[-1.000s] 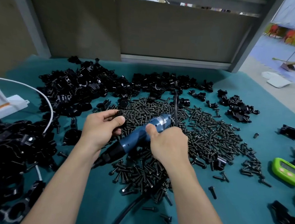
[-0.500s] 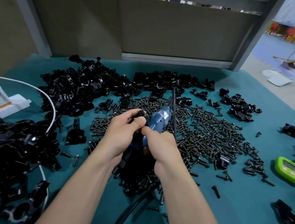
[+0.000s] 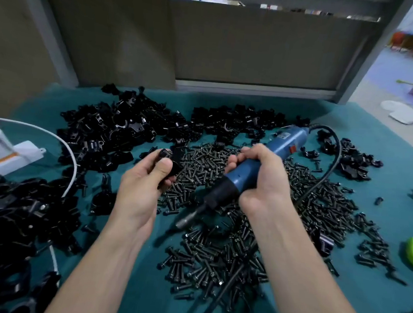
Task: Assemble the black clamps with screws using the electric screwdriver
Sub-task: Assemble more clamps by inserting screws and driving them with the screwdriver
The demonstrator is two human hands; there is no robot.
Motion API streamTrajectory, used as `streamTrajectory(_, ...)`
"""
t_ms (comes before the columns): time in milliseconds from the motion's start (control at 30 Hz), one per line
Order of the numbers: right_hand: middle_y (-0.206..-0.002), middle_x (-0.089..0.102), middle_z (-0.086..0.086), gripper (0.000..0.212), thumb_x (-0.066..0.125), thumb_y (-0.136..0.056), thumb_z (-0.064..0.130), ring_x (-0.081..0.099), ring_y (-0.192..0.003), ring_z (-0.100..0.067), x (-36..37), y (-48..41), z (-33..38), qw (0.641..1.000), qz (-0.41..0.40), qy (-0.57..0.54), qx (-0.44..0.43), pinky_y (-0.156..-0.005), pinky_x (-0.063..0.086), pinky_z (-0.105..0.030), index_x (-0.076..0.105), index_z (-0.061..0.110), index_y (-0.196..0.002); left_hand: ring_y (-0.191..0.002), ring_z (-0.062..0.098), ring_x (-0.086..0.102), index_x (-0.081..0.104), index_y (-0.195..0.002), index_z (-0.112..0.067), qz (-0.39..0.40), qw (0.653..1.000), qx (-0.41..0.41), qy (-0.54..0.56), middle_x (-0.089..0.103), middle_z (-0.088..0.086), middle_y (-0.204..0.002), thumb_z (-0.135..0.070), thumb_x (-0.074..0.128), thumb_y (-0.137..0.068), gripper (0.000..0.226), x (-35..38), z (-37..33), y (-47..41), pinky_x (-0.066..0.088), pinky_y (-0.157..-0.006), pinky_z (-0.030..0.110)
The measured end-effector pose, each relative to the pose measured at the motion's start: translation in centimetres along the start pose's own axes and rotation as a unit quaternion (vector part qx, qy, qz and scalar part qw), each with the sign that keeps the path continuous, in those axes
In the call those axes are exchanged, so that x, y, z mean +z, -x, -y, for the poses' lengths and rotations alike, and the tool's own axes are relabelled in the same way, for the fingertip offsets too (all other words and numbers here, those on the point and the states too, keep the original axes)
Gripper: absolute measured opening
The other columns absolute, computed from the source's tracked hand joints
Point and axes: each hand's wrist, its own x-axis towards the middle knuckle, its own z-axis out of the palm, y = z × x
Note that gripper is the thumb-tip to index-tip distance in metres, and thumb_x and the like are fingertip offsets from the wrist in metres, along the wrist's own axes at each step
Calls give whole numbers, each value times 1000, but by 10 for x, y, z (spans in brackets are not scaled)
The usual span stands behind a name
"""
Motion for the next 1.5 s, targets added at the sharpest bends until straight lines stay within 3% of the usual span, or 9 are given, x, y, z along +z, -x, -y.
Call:
streamTrajectory(100, -66, 53, -6, 12, 55, -83, -2, 56, -54, -19, 0, -22, 19, 997, 23, -75, -14, -55, 51, -28, 50, 9, -85, -88, 6, 70, 72, -114, -36, -24, 996, 11, -83, 79, -21, -94, -17, 69, -99, 25, -2, 11, -5, 53, -85, 23)
streamTrajectory(167, -68, 50, -4, 11, 53, -86, 0, 51, -54, -17, 2, -37, 26, 992, 40, -118, -25, -53, 48, -26, 48, 10, -83, -87, -2, 71, 68, -102, -48, -10, 990, 26, -137, 76, -30, -93, -17, 72, -98, 32, 0, 17, -7, 54, -80, 16)
streamTrajectory(267, -67, 49, -3, 12, 53, -87, 0, 49, -53, -16, 2, -54, 30, 985, 55, -152, -55, -53, 45, -26, 48, 11, -83, -94, -18, 65, 65, -103, -56, 6, 978, 42, -203, 73, -34, -99, -18, 77, -94, 41, 4, 22, -7, 47, -74, 1)
streamTrajectory(367, -64, 50, -3, 12, 53, -86, -1, 49, -52, -17, 1, -65, 28, 984, 50, -152, -83, -52, 44, -26, 49, 10, -82, -106, -18, 63, 69, -105, -55, 25, 972, 44, -230, 71, -37, -108, -16, 80, -91, 43, 6, 24, -6, 44, -80, -1)
streamTrajectory(533, -63, 49, -4, 12, 52, -84, -3, 48, -50, -18, 3, -78, 24, 981, 40, -165, -97, -50, 44, -26, 50, 9, -82, -127, 6, 61, 71, -115, -45, 4, 967, 52, -248, 69, -18, -130, -19, 81, -89, 39, 9, 23, -10, 43, -115, 34)
streamTrajectory(867, -64, 49, -3, 12, 51, -82, -2, 47, -50, -17, -1, -81, 22, 975, 41, -202, -78, -53, 45, -24, 49, 10, -78, -103, -11, 68, 73, -99, -49, -1, 967, 71, -245, 75, -33, -103, -14, 82, -88, 39, 9, 23, -10, 48, -97, 21)
streamTrajectory(1167, -65, 49, -4, 12, 49, -81, -3, 48, -53, -18, 0, -79, 24, 978, 62, -171, -99, -53, 43, -26, 49, 9, -81, -123, 9, 65, 73, -96, -54, -10, 968, 72, -242, 73, -19, -121, -15, 85, -84, 42, 12, 20, -6, 45, -117, 46)
streamTrajectory(1333, -66, 49, -4, 14, 48, -83, -4, 48, -53, -18, 3, -79, 23, 978, 88, -161, -95, -52, 44, -26, 49, 9, -81, -113, 12, 70, 75, -97, -51, 3, 965, 56, -254, 77, -13, -115, -14, 85, -84, 41, 10, 20, -5, 51, -110, 42)
streamTrajectory(1500, -64, 48, -4, 18, 47, -85, -4, 47, -52, -18, 4, -76, 21, 976, 85, -169, -109, -51, 43, -26, 46, 11, -75, -69, 10, 73, 72, -95, -50, 11, 967, 51, -250, 81, -8, -88, -11, 84, -86, 42, 9, 24, -5, 59, -80, 27)
